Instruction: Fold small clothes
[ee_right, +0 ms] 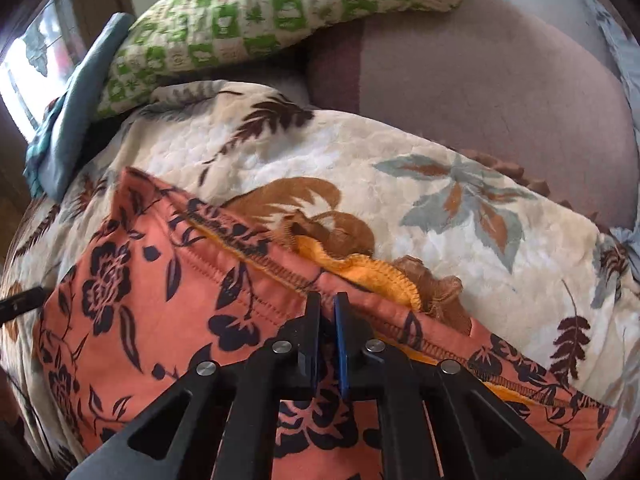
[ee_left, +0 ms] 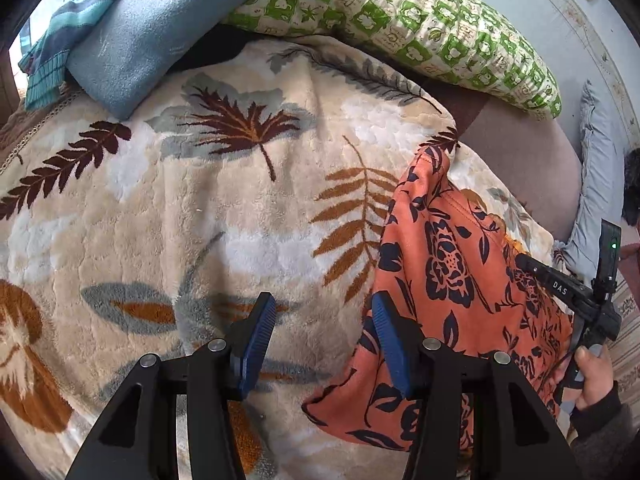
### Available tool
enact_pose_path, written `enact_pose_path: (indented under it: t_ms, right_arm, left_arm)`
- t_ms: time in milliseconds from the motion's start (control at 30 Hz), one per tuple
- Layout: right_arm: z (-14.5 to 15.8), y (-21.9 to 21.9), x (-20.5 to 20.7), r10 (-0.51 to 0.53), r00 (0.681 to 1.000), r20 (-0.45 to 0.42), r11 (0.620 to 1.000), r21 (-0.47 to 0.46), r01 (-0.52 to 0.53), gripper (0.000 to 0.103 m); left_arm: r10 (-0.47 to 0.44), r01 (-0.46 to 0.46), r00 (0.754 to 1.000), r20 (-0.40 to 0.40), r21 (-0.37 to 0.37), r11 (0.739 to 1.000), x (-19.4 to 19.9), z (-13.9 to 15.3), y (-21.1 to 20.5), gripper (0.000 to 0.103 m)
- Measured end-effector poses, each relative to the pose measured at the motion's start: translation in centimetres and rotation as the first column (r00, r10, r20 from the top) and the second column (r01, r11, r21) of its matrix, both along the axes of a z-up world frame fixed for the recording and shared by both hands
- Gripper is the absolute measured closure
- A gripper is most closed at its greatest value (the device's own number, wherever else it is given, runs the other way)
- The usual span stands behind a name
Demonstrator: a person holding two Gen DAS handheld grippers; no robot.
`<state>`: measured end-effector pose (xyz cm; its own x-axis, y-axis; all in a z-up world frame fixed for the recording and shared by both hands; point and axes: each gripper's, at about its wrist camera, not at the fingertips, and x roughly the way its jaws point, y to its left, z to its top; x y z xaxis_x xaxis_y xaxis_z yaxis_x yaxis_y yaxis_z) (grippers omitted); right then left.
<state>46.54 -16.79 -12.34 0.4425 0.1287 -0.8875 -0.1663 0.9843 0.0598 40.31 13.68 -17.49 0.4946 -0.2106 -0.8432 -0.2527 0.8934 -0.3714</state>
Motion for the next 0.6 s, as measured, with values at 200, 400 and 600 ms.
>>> enact_pose_path:
  t_ms: [200,400,600]
  right_arm:
    - [4.6,0.5,-7.7,-0.023,0.996,0.090,0.945,0.327,-0.008,0.064]
    - [4.8,11.1,-16.6,0.275,0.948,0.160,0.939,0.165,-0.300,0.040]
    - [2.4,20.6,-19.3,0.463,0.868,0.178,0.886,-0.102,-0.451,0.041]
  left_arm:
    - [0.040,-0.042,0.999,-0.019,-0.082,0.996,0.1,-0.6,1.5,0.053]
    - [0.048,-0.052,0.998,-0.033,-0.128,0.990,-0.1,-0.4,2.0,0.053]
    - [-0.071,0.058,0.993,-0.091,-0.136,0.989,2.8,0.3,3.5,0.053]
